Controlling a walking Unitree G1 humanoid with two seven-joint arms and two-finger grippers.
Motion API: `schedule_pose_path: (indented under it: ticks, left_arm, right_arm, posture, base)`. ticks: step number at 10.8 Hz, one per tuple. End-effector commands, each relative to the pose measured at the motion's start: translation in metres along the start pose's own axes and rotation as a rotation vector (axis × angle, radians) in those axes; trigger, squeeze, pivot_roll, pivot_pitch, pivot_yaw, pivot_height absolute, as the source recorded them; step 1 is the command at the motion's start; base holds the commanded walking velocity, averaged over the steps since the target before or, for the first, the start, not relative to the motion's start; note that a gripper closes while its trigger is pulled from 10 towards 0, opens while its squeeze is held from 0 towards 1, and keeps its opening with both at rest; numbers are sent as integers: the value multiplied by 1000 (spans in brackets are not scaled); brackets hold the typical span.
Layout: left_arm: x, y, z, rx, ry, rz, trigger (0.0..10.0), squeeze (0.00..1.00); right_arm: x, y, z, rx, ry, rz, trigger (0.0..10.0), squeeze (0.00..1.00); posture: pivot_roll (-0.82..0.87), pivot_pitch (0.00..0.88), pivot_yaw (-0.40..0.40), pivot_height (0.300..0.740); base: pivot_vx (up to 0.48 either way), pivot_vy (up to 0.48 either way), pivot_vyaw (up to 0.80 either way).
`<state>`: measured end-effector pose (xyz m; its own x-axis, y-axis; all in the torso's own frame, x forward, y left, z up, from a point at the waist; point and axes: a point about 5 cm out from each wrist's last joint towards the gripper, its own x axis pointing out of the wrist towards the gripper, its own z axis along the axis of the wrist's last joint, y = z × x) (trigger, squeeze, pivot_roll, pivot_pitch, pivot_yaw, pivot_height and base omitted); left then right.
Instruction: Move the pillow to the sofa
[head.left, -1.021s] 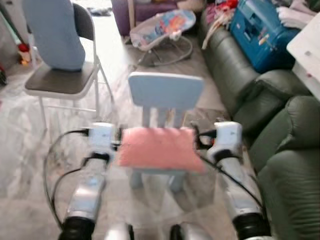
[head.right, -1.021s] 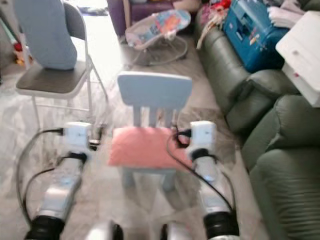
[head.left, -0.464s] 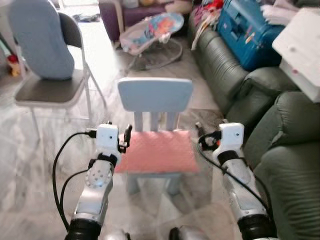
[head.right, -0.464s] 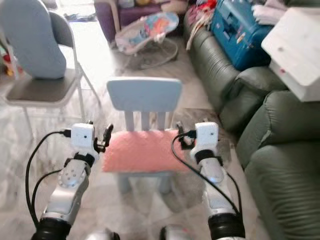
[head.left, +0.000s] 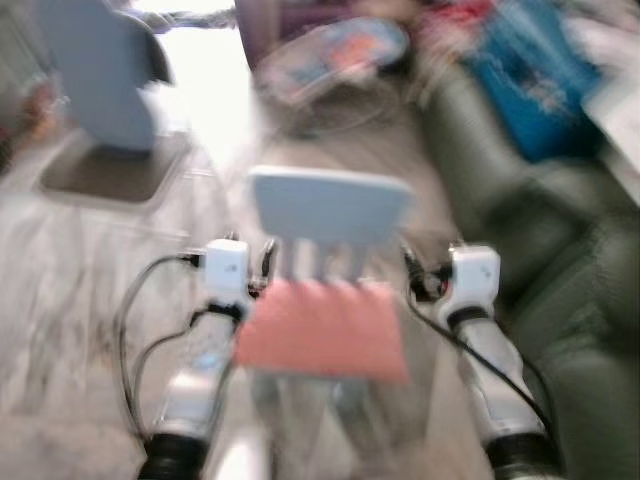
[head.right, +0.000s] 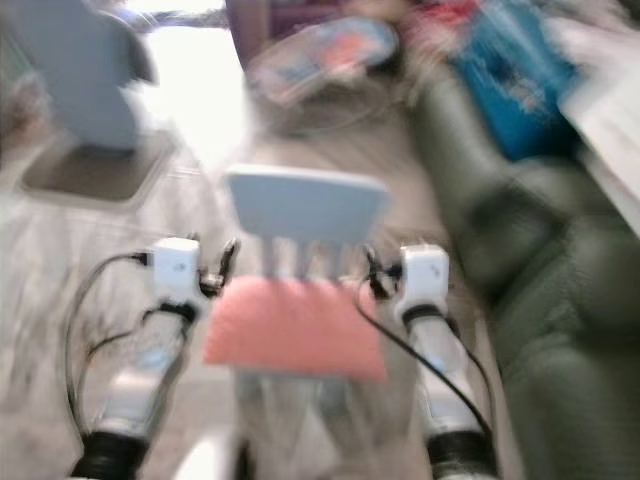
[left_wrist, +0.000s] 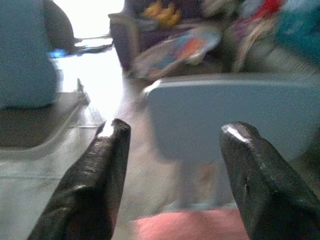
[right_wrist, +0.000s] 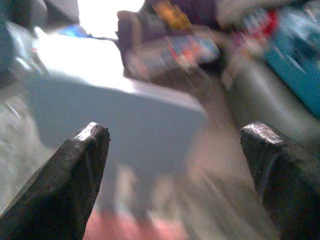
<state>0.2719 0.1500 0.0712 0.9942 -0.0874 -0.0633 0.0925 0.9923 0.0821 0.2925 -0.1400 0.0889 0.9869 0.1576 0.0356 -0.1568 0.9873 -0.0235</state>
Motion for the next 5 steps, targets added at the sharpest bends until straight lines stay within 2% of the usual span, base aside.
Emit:
schedule_pose_path:
  ticks: [1, 2, 3, 5]
  left_arm:
    - [4, -12, 7, -18, -26, -29, 10000, 0]
    - [4, -12, 7, -18, -26, -29, 10000, 0]
    - [3, -10, 9, 16, -47, -2, 10000, 0]
    - [1, -4, 4, -3, -19, 19, 10000, 0]
  right_arm:
    - [-11, -13, -10, -23, 44, -30, 10000, 0]
    - [-11, -14, -10, -24, 45, -29, 10000, 0]
    - [-11, -14, -11, -27, 46, -28, 10000, 0]
    - [-13, -14, -12, -26, 52, -25, 10000, 0]
  posture:
    - [-51, 86, -19, 740]
    - [-51, 86, -19, 740]
    - [-52, 87, -22, 740]
    - [-47, 93, -25, 740]
  base:
    - [345, 0, 0]
    - [304, 0, 0]
    - [0, 0, 0]
    - [0, 0, 0]
